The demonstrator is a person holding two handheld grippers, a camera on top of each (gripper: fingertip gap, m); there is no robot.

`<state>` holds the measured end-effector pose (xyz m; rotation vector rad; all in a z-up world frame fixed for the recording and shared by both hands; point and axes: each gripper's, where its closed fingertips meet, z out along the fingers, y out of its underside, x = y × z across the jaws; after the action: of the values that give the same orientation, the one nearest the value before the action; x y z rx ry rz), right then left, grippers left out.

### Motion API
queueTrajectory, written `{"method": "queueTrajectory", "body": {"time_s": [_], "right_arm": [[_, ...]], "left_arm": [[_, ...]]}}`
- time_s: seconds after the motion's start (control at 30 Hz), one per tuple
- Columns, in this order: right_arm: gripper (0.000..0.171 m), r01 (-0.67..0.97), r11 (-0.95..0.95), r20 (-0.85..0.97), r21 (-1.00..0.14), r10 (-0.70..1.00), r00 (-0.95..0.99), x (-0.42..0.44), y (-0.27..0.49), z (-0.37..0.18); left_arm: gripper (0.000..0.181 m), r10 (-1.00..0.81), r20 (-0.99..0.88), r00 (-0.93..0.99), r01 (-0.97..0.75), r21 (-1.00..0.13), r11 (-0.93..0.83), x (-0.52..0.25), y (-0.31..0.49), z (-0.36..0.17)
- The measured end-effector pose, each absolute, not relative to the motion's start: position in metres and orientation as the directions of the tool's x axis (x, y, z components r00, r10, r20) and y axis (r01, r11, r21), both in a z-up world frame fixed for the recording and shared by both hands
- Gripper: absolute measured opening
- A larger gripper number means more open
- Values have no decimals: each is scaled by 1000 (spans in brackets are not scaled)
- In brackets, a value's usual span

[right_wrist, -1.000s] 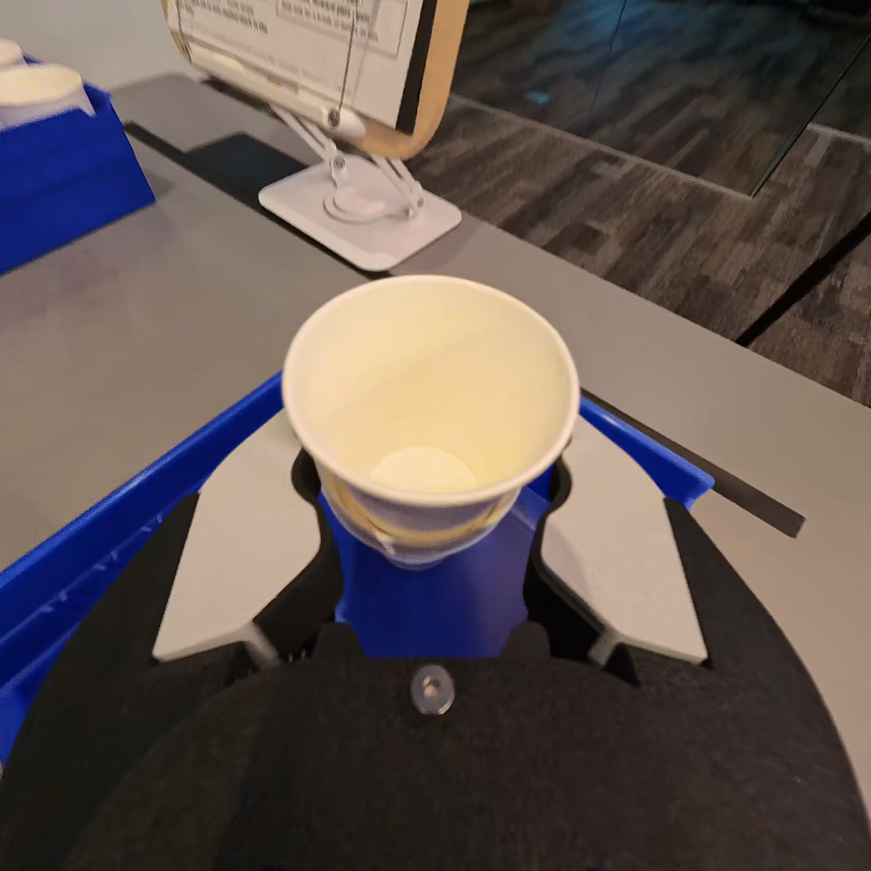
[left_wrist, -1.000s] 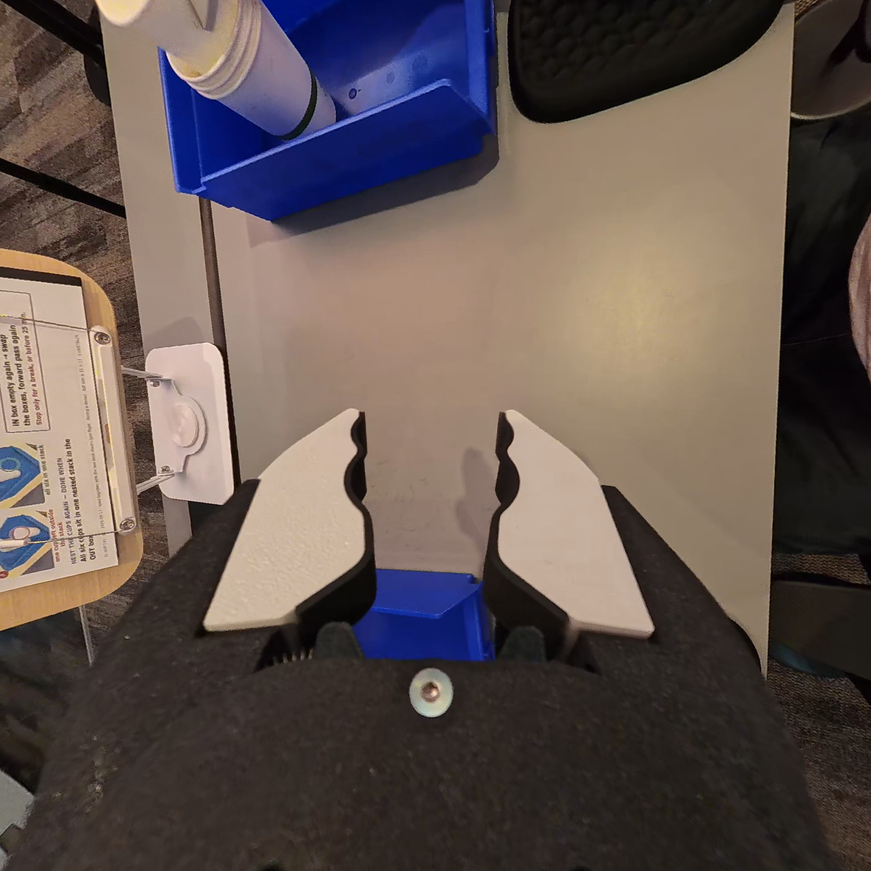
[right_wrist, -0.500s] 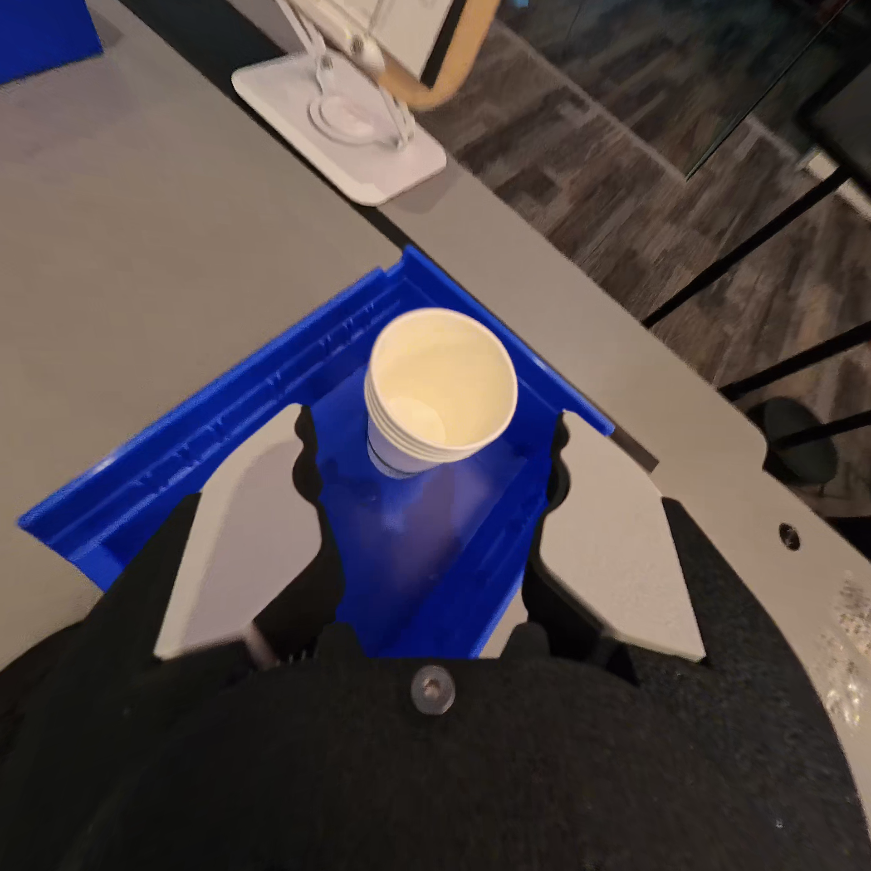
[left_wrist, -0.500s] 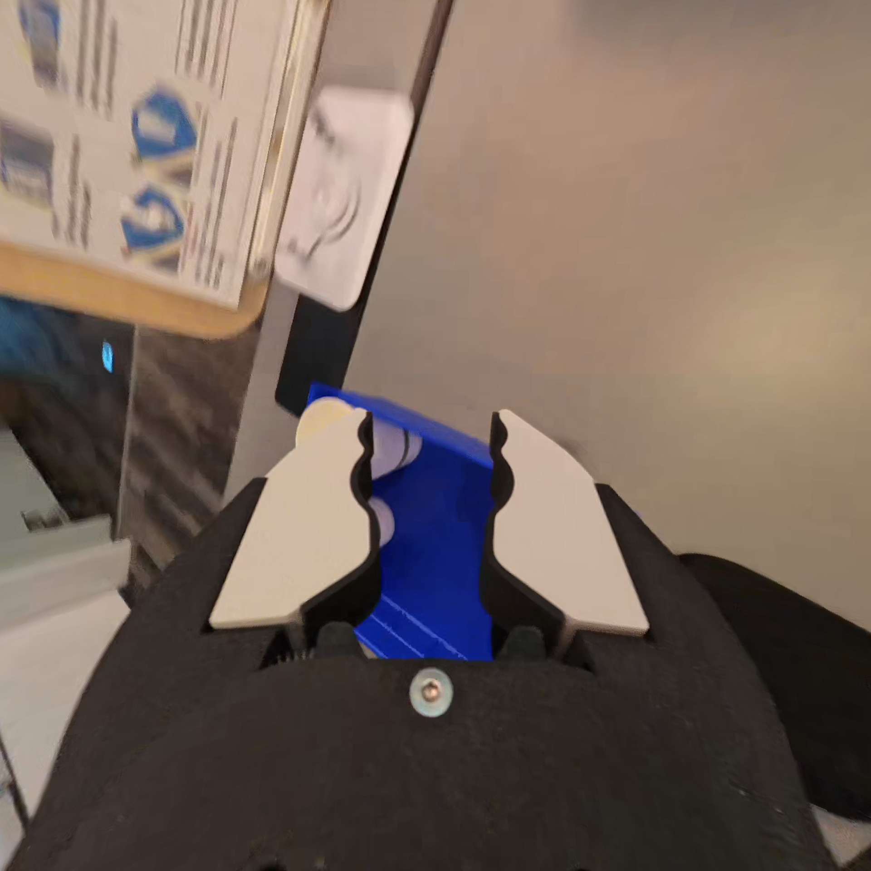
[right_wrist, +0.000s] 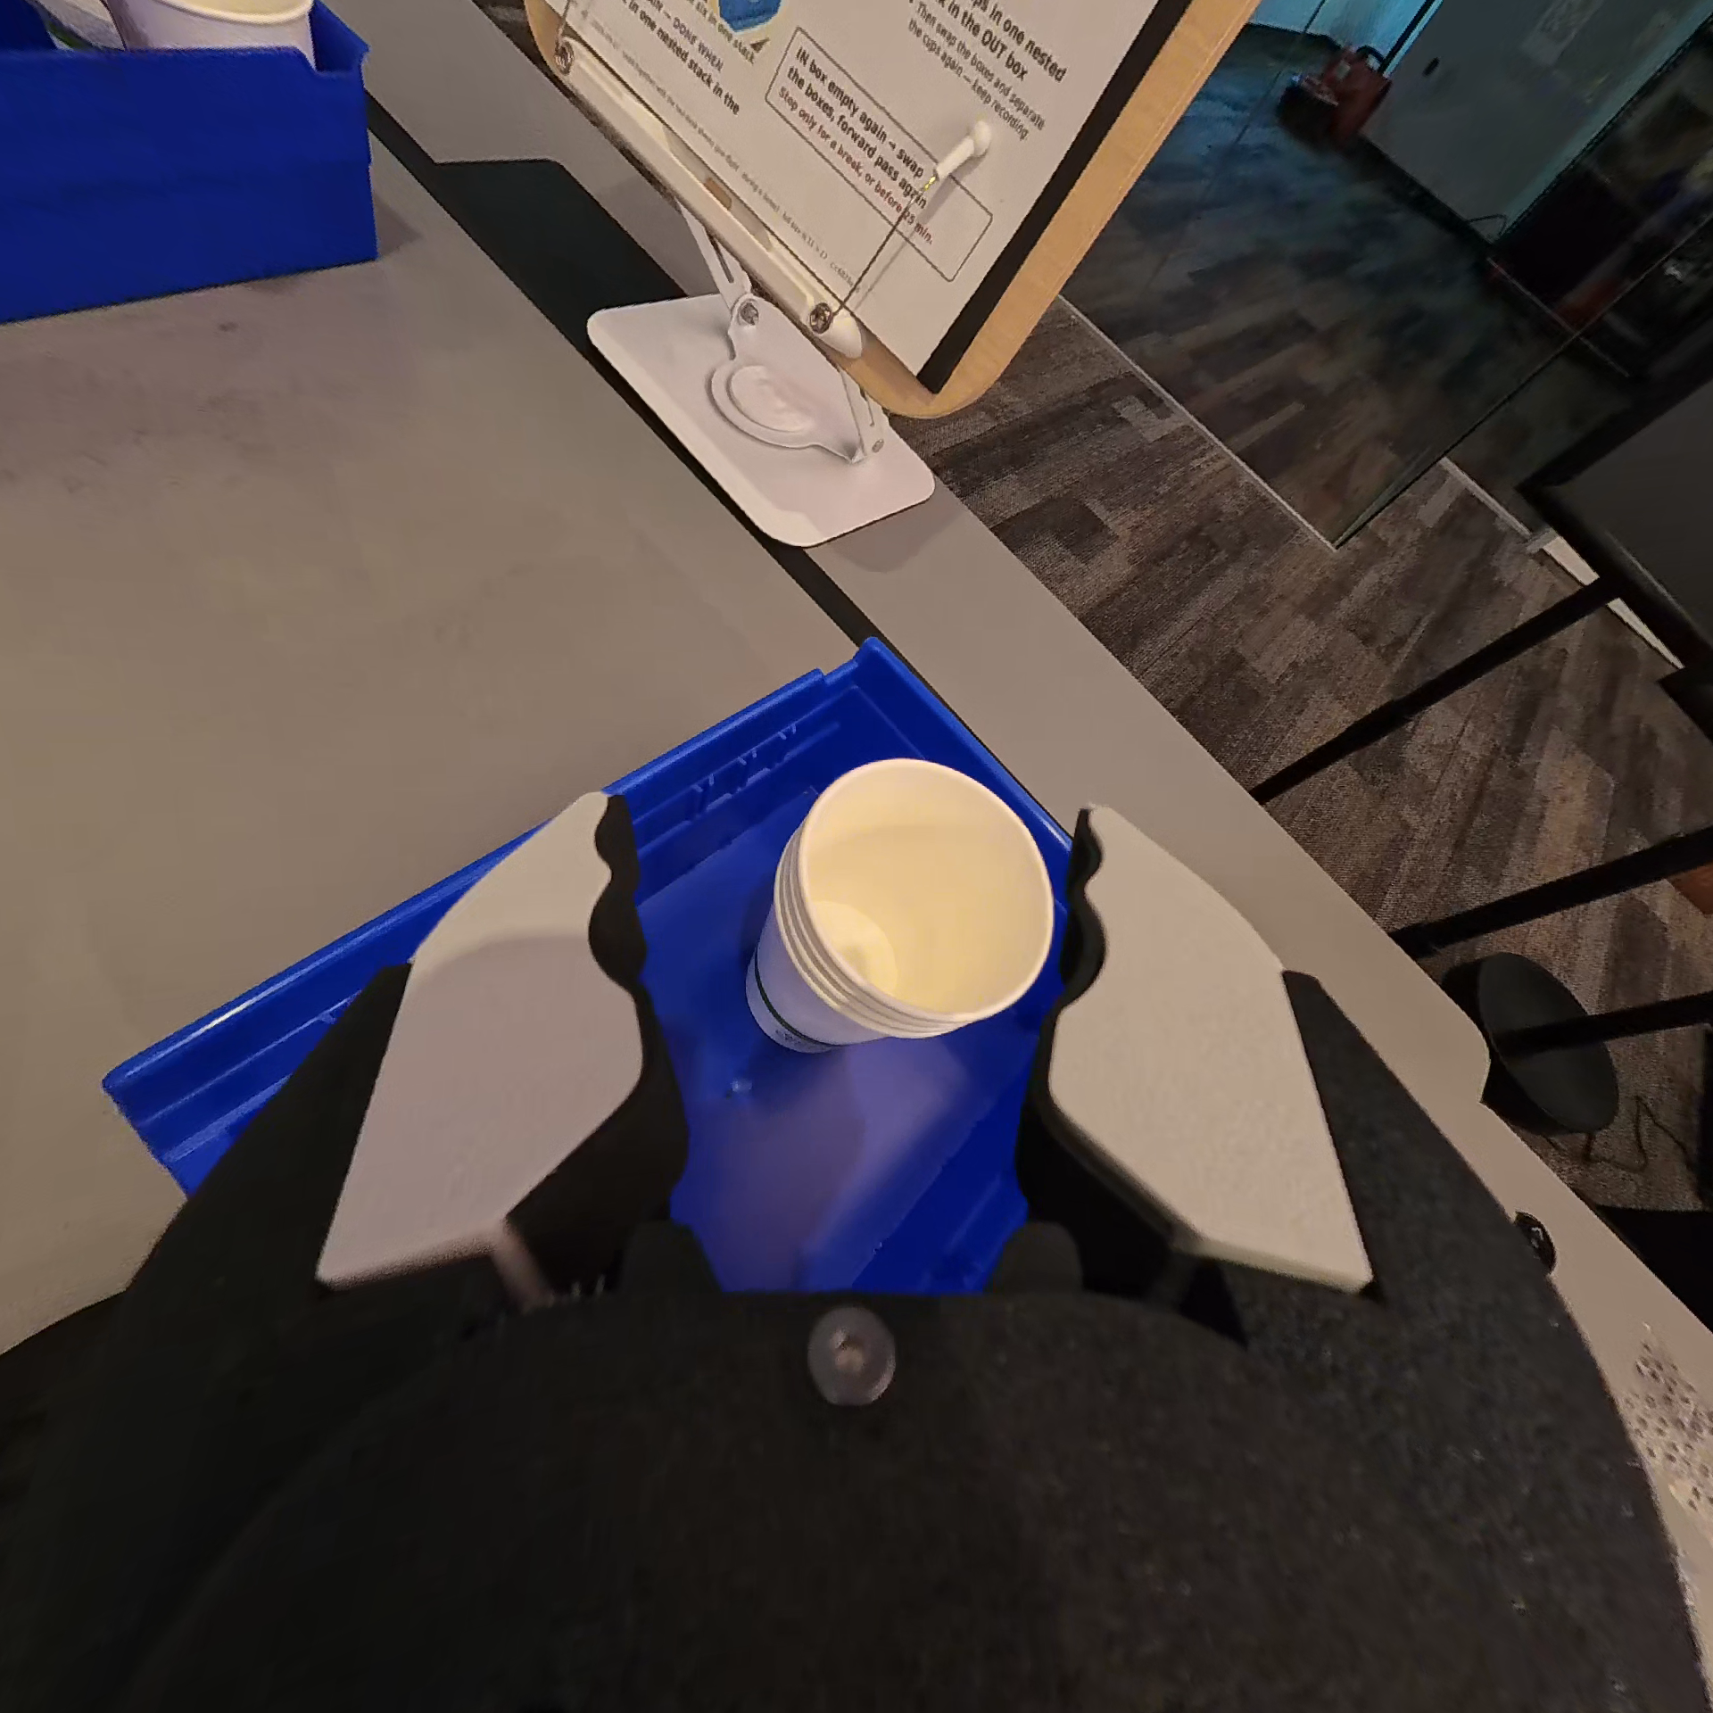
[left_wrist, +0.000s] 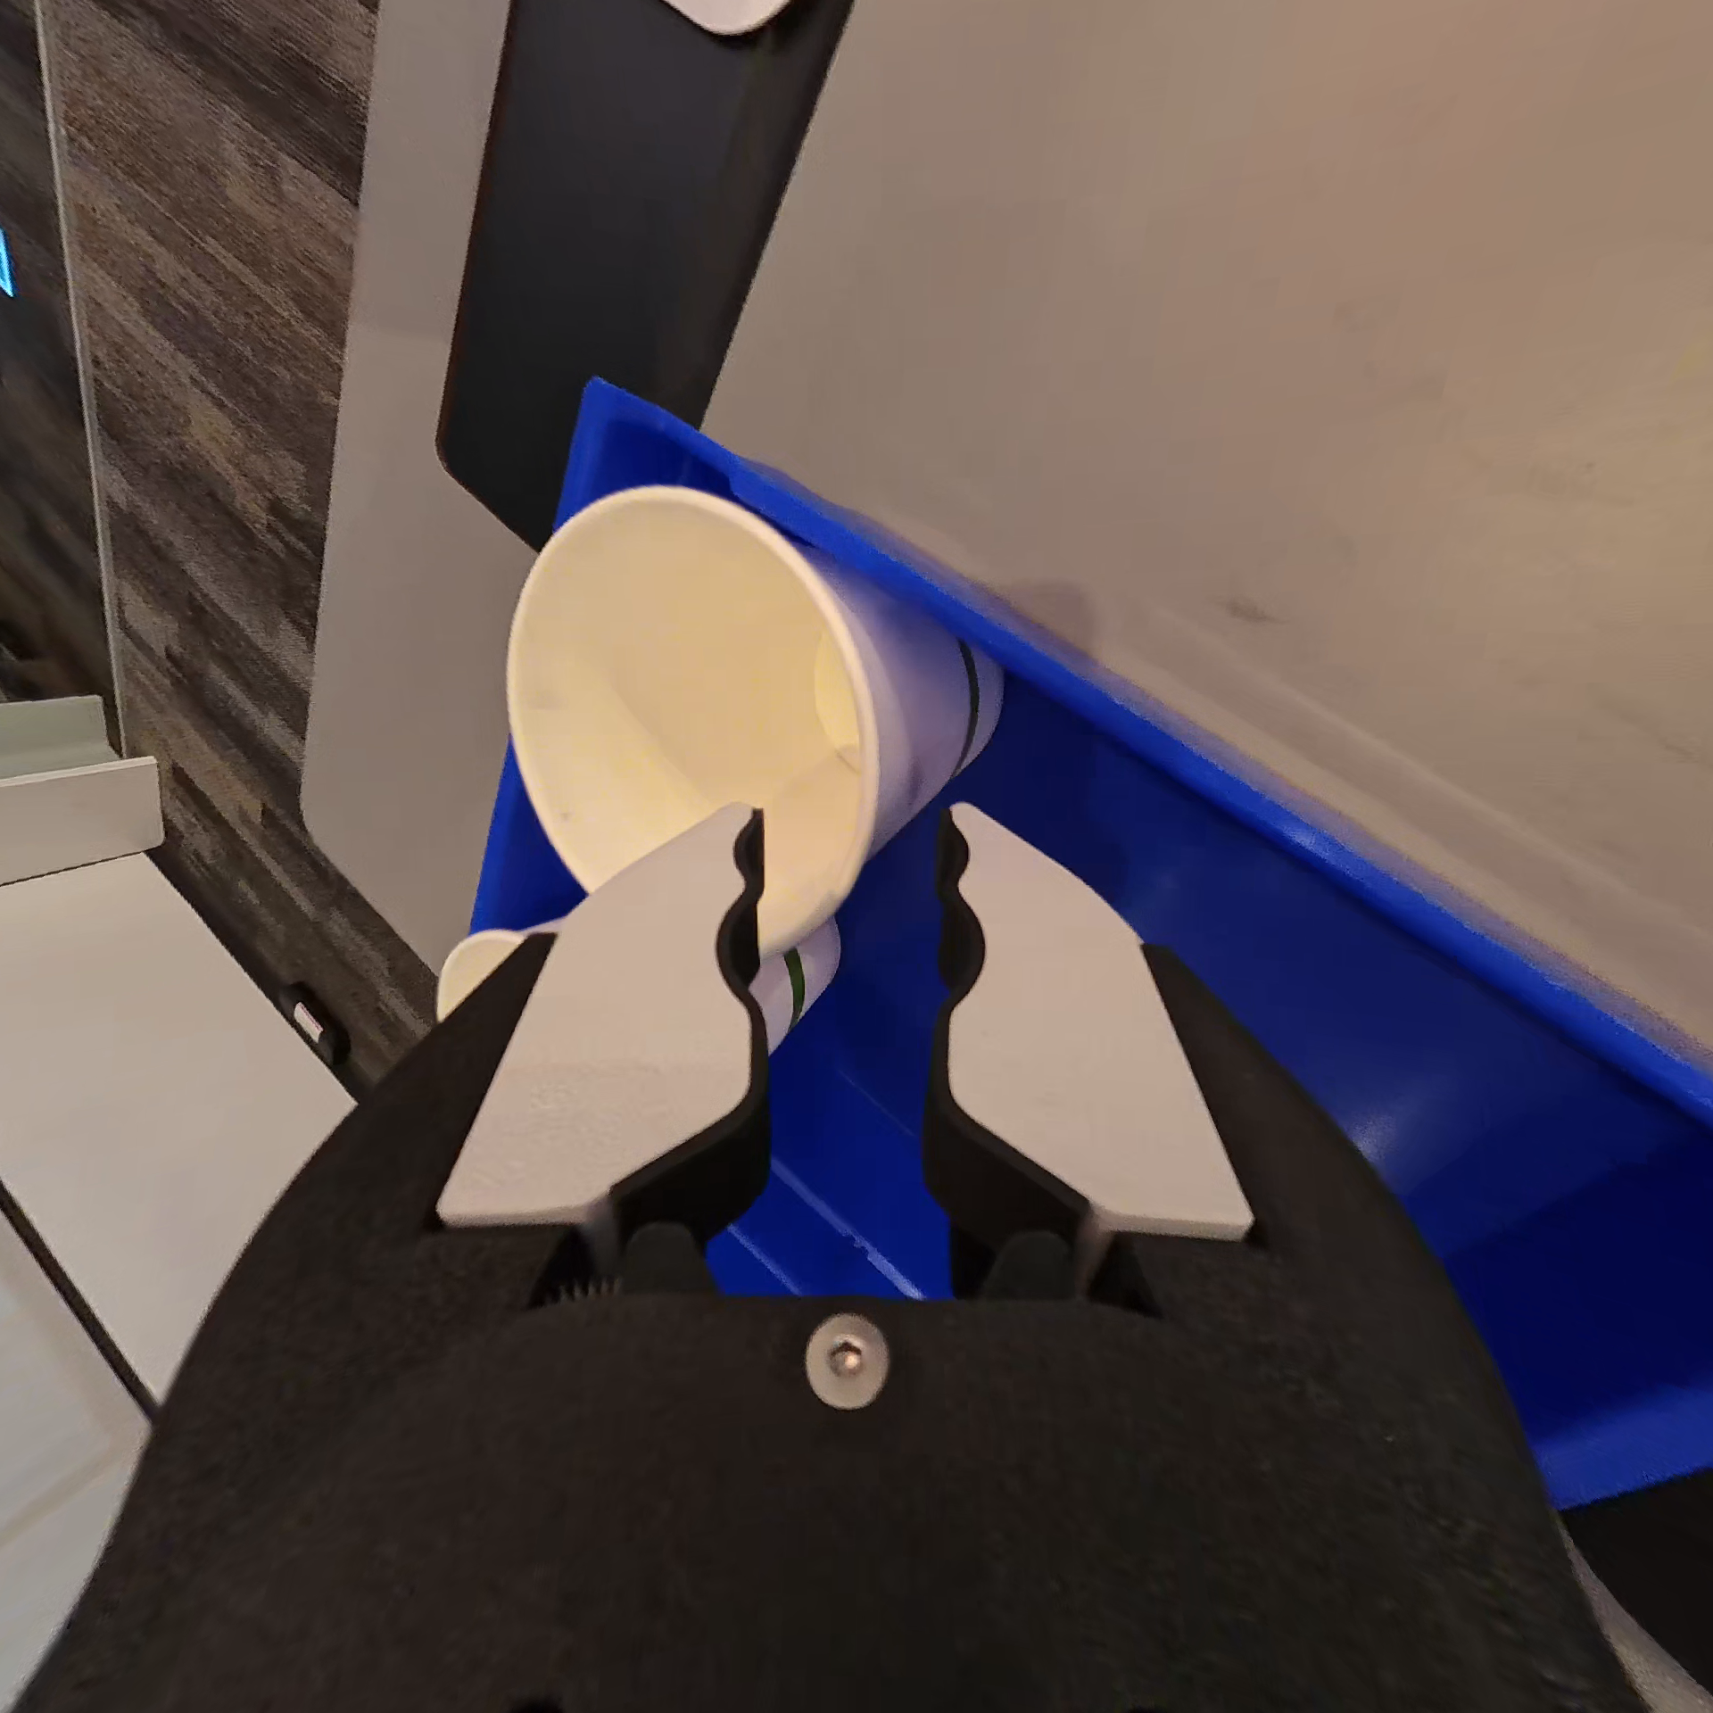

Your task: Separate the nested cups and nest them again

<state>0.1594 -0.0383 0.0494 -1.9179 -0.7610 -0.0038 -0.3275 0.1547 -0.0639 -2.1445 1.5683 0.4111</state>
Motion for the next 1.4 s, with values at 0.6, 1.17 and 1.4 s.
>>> {"method": "queueTrajectory", "body": {"time_s": [0.6, 1.17, 1.4], "right_arm": [[86, 478, -148, 345, -866, 515, 785, 144, -43, 76], [108, 199, 110, 135, -974, 984, 118, -89, -121, 98], [106, 293, 108, 120, -950, 992, 23, -113, -129, 68]], "left_arm": [[1, -838, -483, 254, -960, -228, -160, -311, 94, 20], [0, -803, -380, -458, -805, -205, 556, -131, -144, 66], [0, -777, -354, -521, -768, -202, 607, -123, -166, 56]]}}
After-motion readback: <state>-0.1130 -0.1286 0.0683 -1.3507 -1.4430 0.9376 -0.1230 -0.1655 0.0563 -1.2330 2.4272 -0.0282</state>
